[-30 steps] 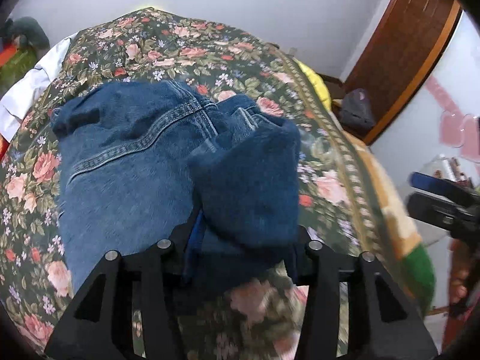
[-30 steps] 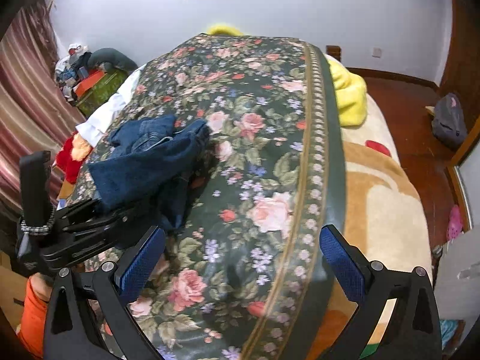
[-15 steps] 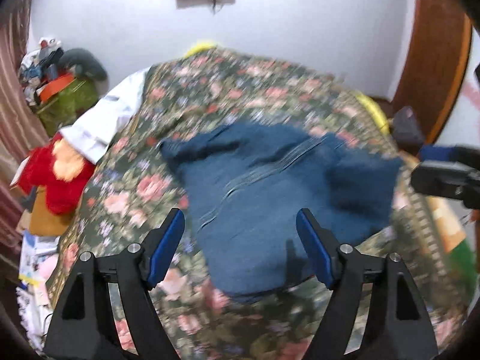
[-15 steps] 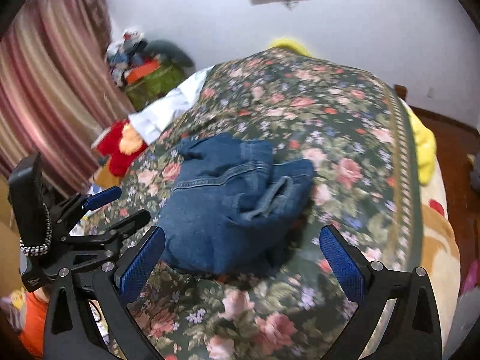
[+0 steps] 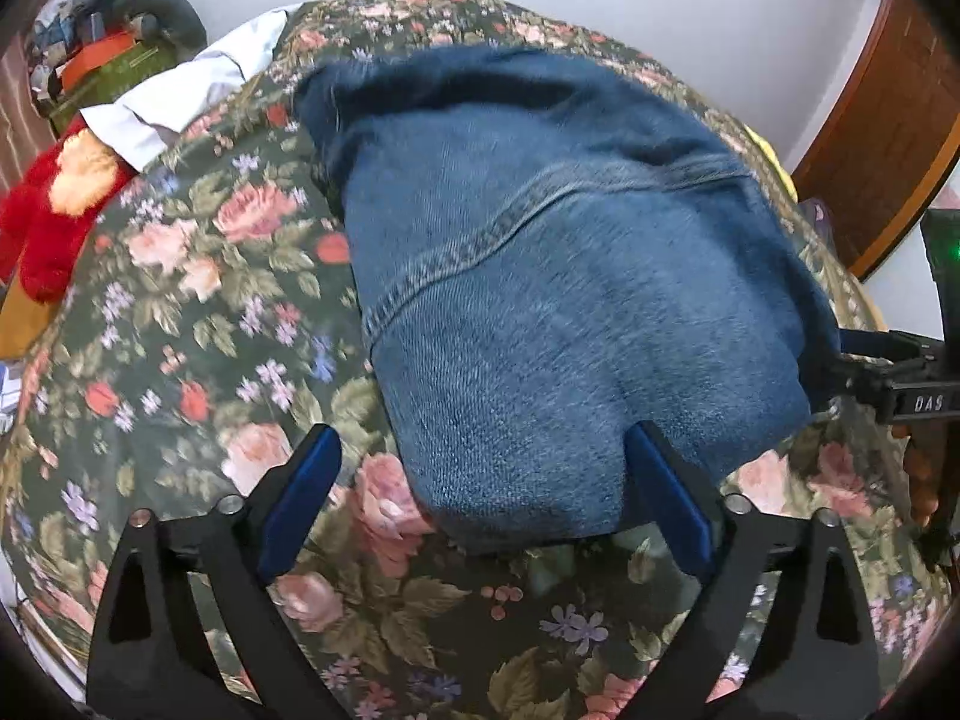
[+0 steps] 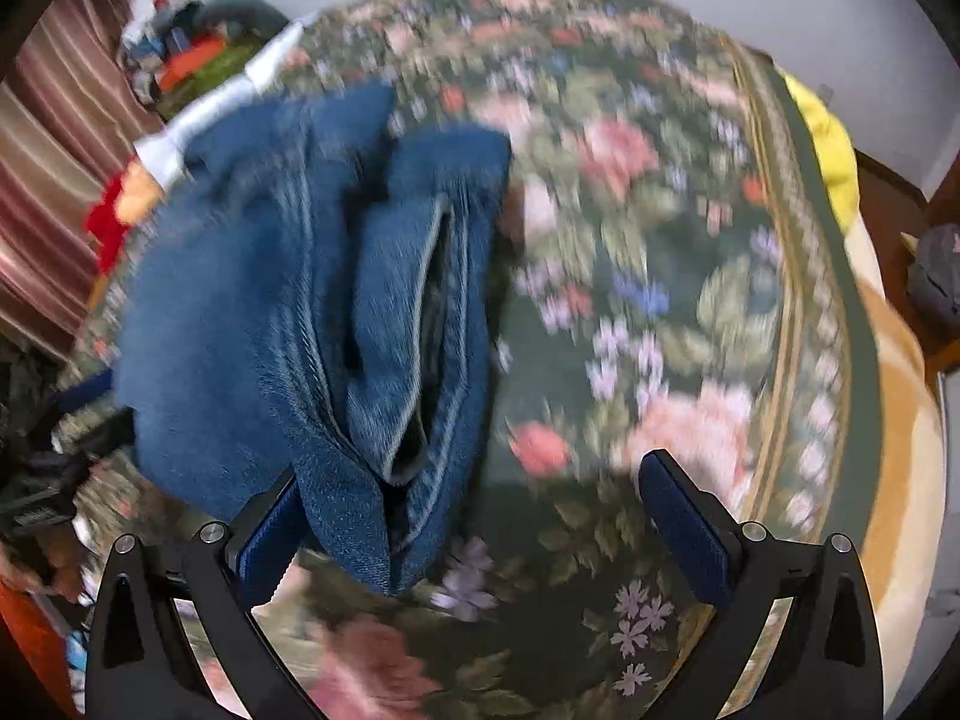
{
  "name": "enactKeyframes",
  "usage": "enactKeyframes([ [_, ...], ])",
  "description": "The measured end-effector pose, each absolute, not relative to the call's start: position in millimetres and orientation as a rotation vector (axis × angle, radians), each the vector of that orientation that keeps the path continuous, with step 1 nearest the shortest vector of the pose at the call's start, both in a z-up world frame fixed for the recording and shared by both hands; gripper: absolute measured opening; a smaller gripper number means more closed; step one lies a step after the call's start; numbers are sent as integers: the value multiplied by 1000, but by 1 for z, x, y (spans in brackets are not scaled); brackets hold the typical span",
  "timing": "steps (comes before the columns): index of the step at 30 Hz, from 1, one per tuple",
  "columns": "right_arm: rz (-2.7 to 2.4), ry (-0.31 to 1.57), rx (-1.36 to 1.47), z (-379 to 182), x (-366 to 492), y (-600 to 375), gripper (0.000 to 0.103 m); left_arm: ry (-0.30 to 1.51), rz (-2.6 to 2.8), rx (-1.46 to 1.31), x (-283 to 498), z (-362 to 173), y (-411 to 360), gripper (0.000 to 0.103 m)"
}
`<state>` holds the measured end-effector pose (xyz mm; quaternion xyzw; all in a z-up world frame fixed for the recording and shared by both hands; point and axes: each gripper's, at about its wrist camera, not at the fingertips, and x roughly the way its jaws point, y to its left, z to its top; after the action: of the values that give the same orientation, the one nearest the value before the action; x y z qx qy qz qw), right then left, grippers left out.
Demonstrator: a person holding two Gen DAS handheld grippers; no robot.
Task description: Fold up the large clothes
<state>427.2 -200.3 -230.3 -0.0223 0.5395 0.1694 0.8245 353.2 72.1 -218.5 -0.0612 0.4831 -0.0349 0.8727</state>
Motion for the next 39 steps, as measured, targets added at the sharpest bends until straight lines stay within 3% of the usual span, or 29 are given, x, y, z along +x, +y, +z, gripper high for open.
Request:
enactKeyframes([
  [7,370,1121,-90,-190,419,-195,103,1033,-73,-137,345,-203,79,96],
  [12,413,1012,-82,-143,419,-190,103,921,-28,-18,343,-164,87,94],
  [20,454,912,-59,-106,459,-159,103,851,68,-50,405,-136,126,94],
  [34,429,1138,-64,-200,566,-134,102,1026,122,-236,551,-213,157,94],
  [39,444,1142,-20,-214,567,-145,103,1079,119,-193,569,-241,147,102],
])
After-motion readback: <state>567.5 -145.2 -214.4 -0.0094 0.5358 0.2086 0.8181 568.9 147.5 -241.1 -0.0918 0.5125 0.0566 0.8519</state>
